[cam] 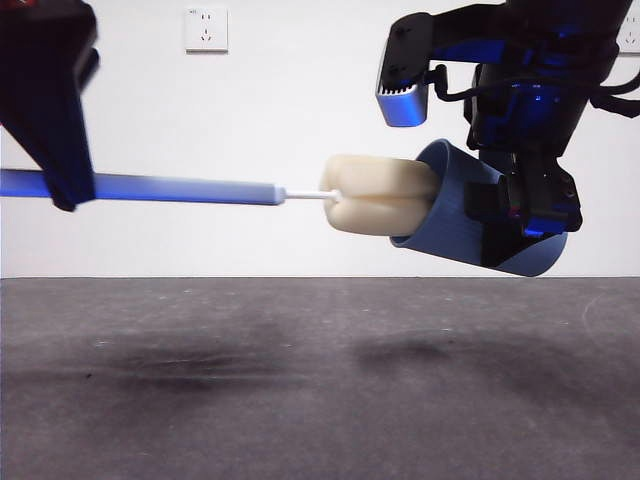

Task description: Pick up the cup brush,pick up the cup,insert the brush into the cup,clean the cup,put the cup brush back,put the cup back to the fixed position on the table

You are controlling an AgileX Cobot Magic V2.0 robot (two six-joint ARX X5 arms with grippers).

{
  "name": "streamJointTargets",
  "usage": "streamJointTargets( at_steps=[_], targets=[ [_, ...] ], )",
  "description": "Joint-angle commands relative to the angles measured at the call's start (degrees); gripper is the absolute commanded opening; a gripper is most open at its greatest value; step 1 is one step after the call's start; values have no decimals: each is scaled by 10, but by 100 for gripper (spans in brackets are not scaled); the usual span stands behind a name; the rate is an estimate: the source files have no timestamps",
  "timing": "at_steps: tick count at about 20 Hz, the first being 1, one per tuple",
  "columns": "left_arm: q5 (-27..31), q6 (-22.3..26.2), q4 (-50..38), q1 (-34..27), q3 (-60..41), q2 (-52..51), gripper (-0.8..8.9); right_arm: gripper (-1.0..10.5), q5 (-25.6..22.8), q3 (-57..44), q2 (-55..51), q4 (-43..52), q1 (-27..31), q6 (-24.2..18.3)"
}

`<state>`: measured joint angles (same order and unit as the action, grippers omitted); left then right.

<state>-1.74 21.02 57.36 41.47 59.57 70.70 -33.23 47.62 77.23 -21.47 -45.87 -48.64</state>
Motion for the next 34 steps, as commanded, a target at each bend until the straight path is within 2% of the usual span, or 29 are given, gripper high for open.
streamJointTargets(
  at_steps=[1,7,12,14,18,24,30,34],
  targets=[
    [-3,0,-16,3,-2,11,-9,-17,-4,2,2,3,-18,-39],
    [-31,-18,-60,28,-2,22,-9,-17,-8,2,5,4,-75,-80],
    [-31,-44,-86,54,-2,26,-9,-17,-12,2,7,4,-100,-78],
    [-24,-50,-71,56,-2,26,-9,-17,-30,2,7,-2,-100,-73],
    [45,-61,-2,47,-2,12,-8,-17,-63,2,7,-23,-80,-61],
    [41,-61,36,46,-2,-7,-9,-17,-57,2,7,-26,-77,-50],
    [-13,-60,-43,53,-2,15,-9,-17,-41,2,7,-16,-86,-50],
    [-17,-64,-79,64,-2,54,-9,-17,-42,2,7,0,-105,-50]
  ],
)
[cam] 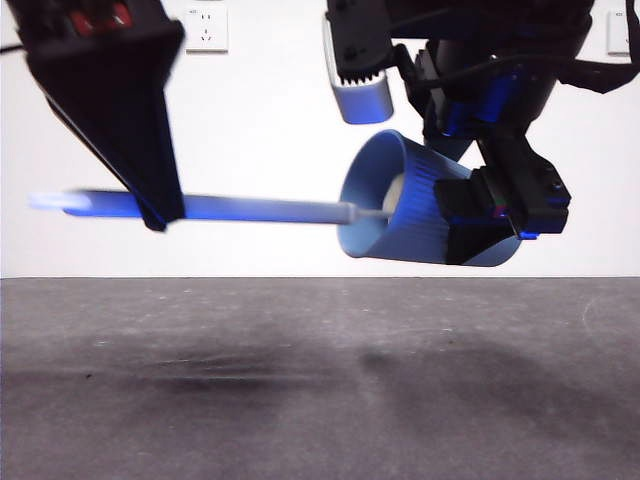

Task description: Pick up the cup brush,pick up the cup,insert the brush into the cup,clean the cup,put the cup brush back,put the cup back to the fixed position on the table

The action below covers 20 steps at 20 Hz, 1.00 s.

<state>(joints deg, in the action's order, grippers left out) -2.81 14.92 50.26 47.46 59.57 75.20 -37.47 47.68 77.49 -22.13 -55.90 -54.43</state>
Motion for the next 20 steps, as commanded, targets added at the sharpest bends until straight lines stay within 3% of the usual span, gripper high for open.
streamJointTargets(
  at_steps=[1,4,7,12,15,18,20],
  targets=[
    [-3,-4,-10,5,-2,10,-9,-17,0,1,4,5,-4,8],
    [12,-15,0,2,-2,1,-8,-17,-8,1,4,-4,0,11],
    [58,-27,25,-10,-2,-30,-8,-17,-21,1,4,-13,19,44],
    [58,-32,103,-53,-2,-91,-8,-17,-21,1,-12,-17,70,158],
    [57,-63,115,-78,-2,-123,-8,-17,-19,1,-36,-14,114,240],
    [57,-134,85,-113,-3,-133,-9,-17,2,2,-81,-7,154,350],
    [57,-201,28,-134,-15,-130,-9,-17,58,4,-123,-6,169,424]
  ],
)
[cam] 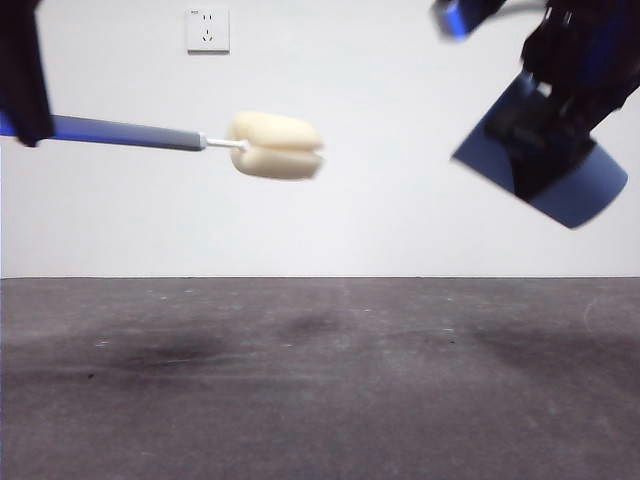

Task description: Pick up the cup brush,pick up the cup,insert the brush into the cup,clean the cup,put the cup brush back,put the cup back to the fixed position on the table

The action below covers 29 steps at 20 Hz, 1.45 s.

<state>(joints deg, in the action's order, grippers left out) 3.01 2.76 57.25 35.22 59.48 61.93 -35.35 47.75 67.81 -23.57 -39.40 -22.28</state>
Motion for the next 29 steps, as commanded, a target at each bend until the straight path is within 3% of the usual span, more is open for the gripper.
streamJointTargets(
  at_steps=[1,4,8,14,26,27,29],
  targets=[
    [-1,-113,-80,-16,-27,6,-9,-17,68,4,-44,11,8,136],
    [11,-188,-200,-22,-73,40,-9,-17,152,4,-99,24,15,220],
    [44,-240,-304,-23,-78,139,-9,-17,199,4,-132,30,15,266],
    [45,-273,-398,-23,-78,285,-8,-17,219,4,-132,29,15,272],
    [54,-313,-440,-23,-78,365,-2,-17,219,4,-132,23,15,274],
    [58,-313,-440,-23,-78,365,18,-17,219,4,-132,23,15,274],
    [52,-313,-432,-23,-78,365,215,-17,220,4,-126,31,15,274]
  ],
)
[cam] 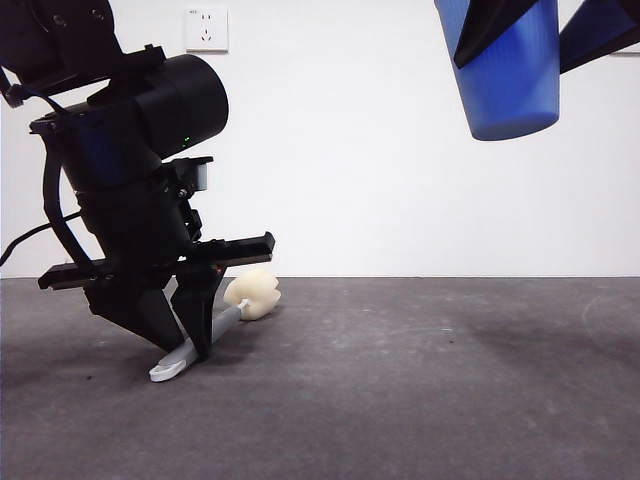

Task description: Pick up the cup brush,pick up the cup,insert the brush into the cup,clean the cup,put the cup brush back,put the cup back to the fixed position on the table

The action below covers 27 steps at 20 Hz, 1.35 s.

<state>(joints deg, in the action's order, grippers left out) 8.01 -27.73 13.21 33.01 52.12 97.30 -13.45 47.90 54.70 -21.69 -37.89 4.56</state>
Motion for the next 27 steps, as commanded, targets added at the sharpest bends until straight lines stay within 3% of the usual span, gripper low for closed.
streamJointTargets(
  at_steps=[1,2,9,16,20,27],
  targets=[
    [-7,-8,15,-1,-5,11,312,-17,1,0,12,30,1,5],
    [-8,-8,21,-1,-5,11,359,-17,1,-6,20,56,2,5],
    [-14,3,45,-1,-4,-37,360,-17,42,-83,122,248,33,5],
    [-79,25,87,7,-4,-163,360,-17,106,-146,268,438,96,0],
    [-82,55,122,12,-4,-251,360,-17,147,-146,365,548,127,-8],
    [-82,66,133,11,-4,-310,360,-17,149,-146,451,624,131,-43]
  ],
)
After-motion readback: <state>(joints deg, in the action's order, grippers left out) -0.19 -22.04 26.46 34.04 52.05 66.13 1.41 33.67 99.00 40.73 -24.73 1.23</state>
